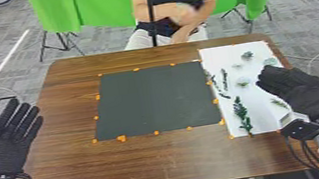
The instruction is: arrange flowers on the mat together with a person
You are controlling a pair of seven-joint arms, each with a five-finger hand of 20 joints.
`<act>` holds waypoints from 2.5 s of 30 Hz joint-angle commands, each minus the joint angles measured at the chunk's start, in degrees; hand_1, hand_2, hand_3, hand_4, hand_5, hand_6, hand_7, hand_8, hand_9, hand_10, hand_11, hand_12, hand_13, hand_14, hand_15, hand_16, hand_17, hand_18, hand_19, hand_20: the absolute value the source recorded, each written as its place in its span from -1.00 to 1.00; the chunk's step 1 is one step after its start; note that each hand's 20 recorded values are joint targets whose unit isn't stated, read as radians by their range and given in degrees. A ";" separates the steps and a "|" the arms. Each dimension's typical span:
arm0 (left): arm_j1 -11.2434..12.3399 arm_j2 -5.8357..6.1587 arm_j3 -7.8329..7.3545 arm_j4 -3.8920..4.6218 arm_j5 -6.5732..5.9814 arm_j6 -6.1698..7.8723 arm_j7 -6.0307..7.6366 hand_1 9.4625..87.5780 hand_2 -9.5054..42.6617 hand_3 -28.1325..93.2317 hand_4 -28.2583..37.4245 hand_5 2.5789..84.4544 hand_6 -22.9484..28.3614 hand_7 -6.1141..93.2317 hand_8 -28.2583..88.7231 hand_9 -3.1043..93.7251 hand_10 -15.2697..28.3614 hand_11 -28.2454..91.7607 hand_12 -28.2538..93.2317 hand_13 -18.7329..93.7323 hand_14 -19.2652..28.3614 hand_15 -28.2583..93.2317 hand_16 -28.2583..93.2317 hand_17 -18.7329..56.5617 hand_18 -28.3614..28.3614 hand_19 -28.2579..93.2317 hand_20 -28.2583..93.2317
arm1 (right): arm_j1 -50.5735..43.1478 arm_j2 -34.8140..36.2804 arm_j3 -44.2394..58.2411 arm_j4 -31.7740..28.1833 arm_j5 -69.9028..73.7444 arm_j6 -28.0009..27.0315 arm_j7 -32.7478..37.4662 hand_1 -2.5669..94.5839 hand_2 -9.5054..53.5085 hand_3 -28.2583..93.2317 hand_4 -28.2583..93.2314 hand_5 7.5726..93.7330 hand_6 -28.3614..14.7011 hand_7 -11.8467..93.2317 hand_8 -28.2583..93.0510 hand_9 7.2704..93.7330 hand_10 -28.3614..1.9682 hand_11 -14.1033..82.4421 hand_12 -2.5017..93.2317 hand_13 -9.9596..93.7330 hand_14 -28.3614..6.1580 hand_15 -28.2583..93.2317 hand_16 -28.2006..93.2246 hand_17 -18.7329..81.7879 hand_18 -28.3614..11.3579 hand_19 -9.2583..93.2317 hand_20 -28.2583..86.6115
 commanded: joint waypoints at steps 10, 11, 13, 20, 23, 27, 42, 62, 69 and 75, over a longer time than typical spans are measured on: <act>0.89 -0.53 0.27 -0.31 -1.72 1.45 0.74 -0.54 -0.20 0.68 -1.00 -0.01 0.24 -0.75 -0.65 -0.14 0.38 -0.29 -0.39 -0.11 0.39 -0.20 -0.60 -0.56 0.46 -0.10 -0.32 | -1.30 -0.49 0.52 -0.69 0.22 -0.20 -0.05 -0.56 -0.19 0.83 -0.93 0.11 0.01 -0.53 -0.74 -0.07 -0.07 -0.47 -0.80 -0.14 -0.05 -0.18 -0.53 -0.32 -0.13 -0.10 -0.40; 0.90 -0.53 0.27 -0.31 -1.69 1.56 0.62 -0.54 -0.20 0.68 -1.00 -0.01 0.24 -0.75 -0.65 -0.14 0.38 -0.29 -0.39 -0.11 0.39 -0.20 -0.60 -0.56 0.47 -0.10 -0.32 | -1.29 -0.52 0.59 -0.71 0.23 -0.21 0.14 -0.55 -0.19 0.83 -0.93 0.11 0.01 -0.53 -0.74 -0.06 -0.07 -0.47 -0.80 -0.13 -0.05 -0.18 -0.53 -0.32 -0.13 -0.10 -0.40; 1.02 -0.50 0.23 -0.52 -1.75 2.18 0.47 -0.54 -0.20 0.68 -1.00 -0.01 0.24 -0.75 -0.65 -0.14 0.38 -0.29 -0.39 -0.11 0.39 -0.19 -0.60 -0.56 0.47 -0.10 -0.32 | -1.22 -0.60 0.63 -0.68 0.57 -0.18 0.32 -0.55 -0.19 0.83 -0.93 0.11 0.01 -0.53 -0.74 -0.06 -0.08 -0.47 -0.80 -0.13 -0.05 -0.18 -0.52 -0.32 -0.13 -0.10 -0.40; 0.87 -0.70 0.13 -0.38 -1.80 2.21 0.13 -0.54 -0.19 0.68 -1.00 -0.01 0.25 -0.75 -0.65 -0.14 0.38 -0.28 -0.39 -0.11 0.39 -0.19 -0.60 -0.56 0.46 -0.10 -0.32 | -1.38 -0.99 0.89 -0.69 1.20 -0.36 0.75 -0.55 -0.18 0.83 -0.92 0.11 0.01 -0.52 -0.74 -0.06 -0.14 -0.47 -0.79 -0.11 -0.09 -0.18 -0.51 -0.32 -0.13 -0.10 -0.40; 0.74 -0.70 0.07 -0.31 -1.72 2.35 -0.24 -0.54 -0.19 0.68 -1.00 -0.01 0.25 -0.75 -0.65 -0.14 0.39 -0.28 -0.39 -0.11 0.39 -0.19 -0.60 -0.56 0.46 -0.10 -0.32 | -1.62 -1.23 1.00 -0.87 1.00 -0.16 1.24 -0.55 -0.18 0.83 -0.92 0.11 0.00 -0.52 -0.74 -0.06 -0.14 -0.48 -0.79 -0.11 -0.10 -0.18 -0.51 -0.32 -0.14 -0.10 -0.40; 0.95 -0.86 -0.07 -0.28 -1.81 2.46 -0.34 -0.55 -0.19 0.68 -1.00 -0.01 0.25 -0.75 -0.65 -0.14 0.38 -0.29 -0.39 -0.12 0.38 -0.20 -0.60 -0.56 0.46 -0.10 -0.32 | -1.44 -1.44 0.90 -0.74 1.09 -0.68 1.54 -0.55 -0.18 0.83 -0.92 0.10 0.00 -0.52 -0.74 -0.06 -0.15 -0.47 -0.79 -0.11 -0.11 -0.18 -0.51 -0.33 -0.18 -0.08 -0.39; 2.16 -1.63 -0.85 -0.59 -2.12 2.13 -0.37 -0.55 -0.19 0.68 -1.00 -0.01 0.24 -0.75 -0.65 -0.14 0.38 -0.29 -0.39 -0.12 0.38 -0.20 -0.60 -0.56 0.46 -0.10 -0.32 | -1.24 -0.12 -0.59 -0.70 1.50 0.52 1.56 -0.55 -0.18 0.83 -0.93 0.10 0.00 -0.52 -0.74 -0.07 -0.16 -0.48 -0.79 -0.10 -0.12 -0.18 -0.49 -0.35 -0.26 -0.06 -0.38; 2.34 -1.59 -0.69 -0.56 -2.71 2.34 0.22 -0.57 -0.17 0.67 -1.00 -0.01 0.24 -0.76 -0.65 -0.14 0.39 -0.29 -0.39 -0.12 0.38 -0.20 -0.60 -0.56 0.46 -0.10 -0.32 | -1.10 0.42 2.88 -0.88 -3.15 0.95 1.02 -0.53 -0.24 0.83 -0.91 0.09 -0.01 -0.50 -0.74 -0.04 -0.24 -0.46 -0.75 -0.08 -0.30 -0.15 -0.42 -0.39 -0.41 0.00 -0.35; 1.82 -1.17 -0.83 -0.24 -2.23 2.15 -0.73 -0.57 -0.17 0.67 -1.00 -0.01 0.24 -0.76 -0.65 -0.14 0.39 -0.29 -0.39 -0.12 0.38 -0.20 -0.60 -0.56 0.46 -0.10 -0.32 | -2.59 2.92 3.77 -1.63 -19.80 9.54 0.47 -0.48 -0.45 0.84 -0.90 0.05 -0.02 -0.48 -0.75 -0.14 -0.24 -0.46 -0.74 -0.20 -0.22 -0.19 -0.41 -0.41 -0.35 -0.01 -0.36; 3.38 -1.74 -0.80 -0.75 -2.51 2.34 0.57 -0.57 -0.17 0.67 -1.00 -0.01 0.24 -0.76 -0.65 -0.14 0.38 -0.29 -0.39 -0.12 0.38 -0.19 -0.60 -0.56 0.46 -0.10 -0.32 | -2.60 5.33 2.79 -0.85 -43.83 17.59 7.01 -0.42 -0.52 0.84 -0.91 0.01 -0.03 -0.46 -0.75 -0.17 -0.33 -0.45 -0.74 -0.23 -0.29 -0.15 -0.40 -0.44 -0.39 0.03 -0.36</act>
